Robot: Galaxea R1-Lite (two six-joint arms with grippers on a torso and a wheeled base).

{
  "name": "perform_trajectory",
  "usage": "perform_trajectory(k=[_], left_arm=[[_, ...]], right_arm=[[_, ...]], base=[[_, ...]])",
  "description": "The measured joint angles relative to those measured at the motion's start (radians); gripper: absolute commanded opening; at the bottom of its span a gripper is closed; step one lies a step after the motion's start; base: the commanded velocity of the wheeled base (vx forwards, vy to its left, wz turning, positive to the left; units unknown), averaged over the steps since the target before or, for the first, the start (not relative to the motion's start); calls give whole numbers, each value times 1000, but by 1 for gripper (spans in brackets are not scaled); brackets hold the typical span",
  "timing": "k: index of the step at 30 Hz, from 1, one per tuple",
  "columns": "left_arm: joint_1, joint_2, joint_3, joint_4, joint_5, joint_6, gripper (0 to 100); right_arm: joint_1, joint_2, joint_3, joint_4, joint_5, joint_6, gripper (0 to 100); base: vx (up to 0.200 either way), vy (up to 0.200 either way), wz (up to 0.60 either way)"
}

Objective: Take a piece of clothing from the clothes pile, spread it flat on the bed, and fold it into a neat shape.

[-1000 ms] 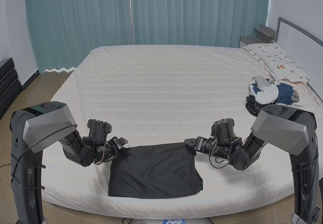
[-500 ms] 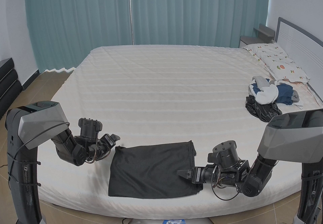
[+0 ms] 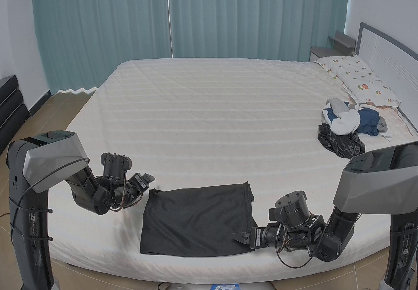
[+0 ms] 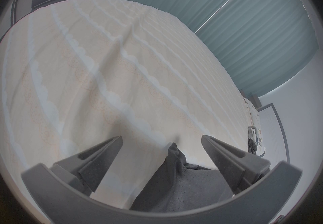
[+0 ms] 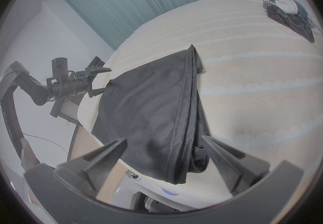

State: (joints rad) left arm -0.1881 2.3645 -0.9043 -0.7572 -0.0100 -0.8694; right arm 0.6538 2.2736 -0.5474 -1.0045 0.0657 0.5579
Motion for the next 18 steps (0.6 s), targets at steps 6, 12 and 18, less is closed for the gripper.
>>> perform_trajectory(k=[6, 12, 18], left_arm=[[0, 0, -1, 0, -1, 0, 100], [0, 0, -1, 0, 0, 0, 100], [-1, 0, -1, 0, 1, 1, 100]], right_arm=[[6, -3, 17, 6, -2, -14, 0], [-7, -8, 49, -1, -5, -54, 0], [-14, -13, 72, -1, -13, -60, 0]], base=[[0, 0, 0], [0, 0, 0], [0, 0, 0]])
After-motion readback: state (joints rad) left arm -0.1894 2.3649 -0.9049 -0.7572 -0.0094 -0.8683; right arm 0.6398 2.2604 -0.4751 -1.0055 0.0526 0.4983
